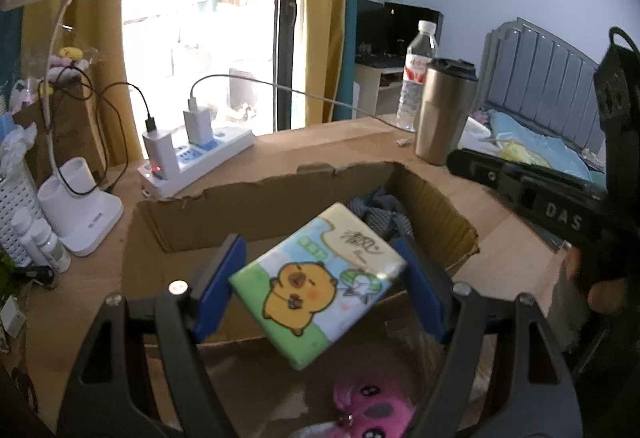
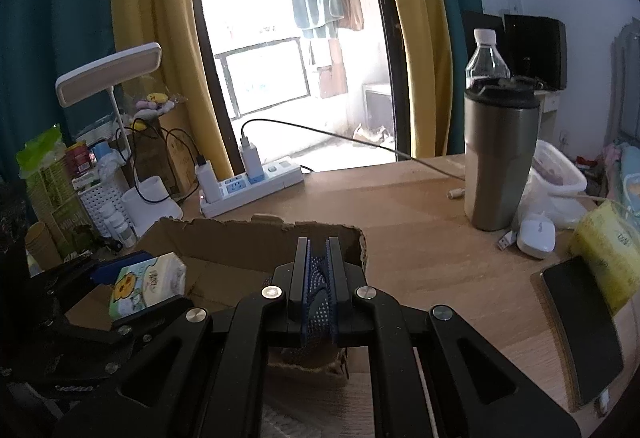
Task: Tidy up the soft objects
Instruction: 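Carry the grey gloves into the cardboard box and open the right gripper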
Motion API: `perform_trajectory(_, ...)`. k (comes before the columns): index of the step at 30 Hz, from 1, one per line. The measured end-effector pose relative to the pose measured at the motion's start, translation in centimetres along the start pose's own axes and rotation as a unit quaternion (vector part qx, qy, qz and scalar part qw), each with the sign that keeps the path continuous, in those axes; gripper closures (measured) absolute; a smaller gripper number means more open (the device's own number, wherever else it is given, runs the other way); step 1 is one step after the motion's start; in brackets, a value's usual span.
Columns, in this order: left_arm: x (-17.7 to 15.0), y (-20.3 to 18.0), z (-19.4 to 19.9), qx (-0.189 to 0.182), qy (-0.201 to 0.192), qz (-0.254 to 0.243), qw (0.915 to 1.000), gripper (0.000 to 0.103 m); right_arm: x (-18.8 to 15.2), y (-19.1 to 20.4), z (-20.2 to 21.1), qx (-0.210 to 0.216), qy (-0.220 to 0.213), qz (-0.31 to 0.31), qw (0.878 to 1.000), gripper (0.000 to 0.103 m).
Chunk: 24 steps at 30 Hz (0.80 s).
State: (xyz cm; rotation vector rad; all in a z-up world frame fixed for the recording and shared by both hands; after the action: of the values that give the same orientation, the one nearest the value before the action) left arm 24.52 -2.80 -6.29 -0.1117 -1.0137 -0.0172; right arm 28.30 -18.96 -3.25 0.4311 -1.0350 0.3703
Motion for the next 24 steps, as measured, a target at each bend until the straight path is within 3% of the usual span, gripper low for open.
perform_trajectory(10, -0.2, 1.2, -3.0, 0.004, 0.043, 0.025, 0.9988, 0.023, -0.5, -0.5, -0.5, 0.006, 0.012, -0.005, 1.000, 0.095)
perform_trajectory(13, 0.0, 1.2, -2.4, 0.000, 0.029, 0.030, 0.9991, 0.009, -0.5, -0.5, -0.1, 0.005, 0.011, -0.009, 1.000, 0.095)
perform_trajectory(19, 0.4, 1.3, -1.0, 0.001, 0.009, 0.033, 0.9994, 0.008, -0.6, -0.2, 0.6, -0.005, 0.014, -0.010, 1.000, 0.080)
perform_trajectory(24, 0.3, 1.2, 0.8, -0.002, -0.005, 0.035, 0.9994, 0.008, -0.7, 0.4, 1.8, -0.012, 0.009, -0.007, 1.000, 0.075)
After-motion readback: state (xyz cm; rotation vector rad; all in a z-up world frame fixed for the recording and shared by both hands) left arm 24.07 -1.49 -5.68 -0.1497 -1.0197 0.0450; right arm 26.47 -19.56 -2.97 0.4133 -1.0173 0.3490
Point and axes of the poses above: each gripper's, at about its wrist camera, not at the fingertips, and z roughly against the way its jaws point, y to its left, x to its top, the point moved 2 cm from there along -z, roughly the way its jaws point, and after that the axes turned 4 degrees about -y, right-handed, at the moved point
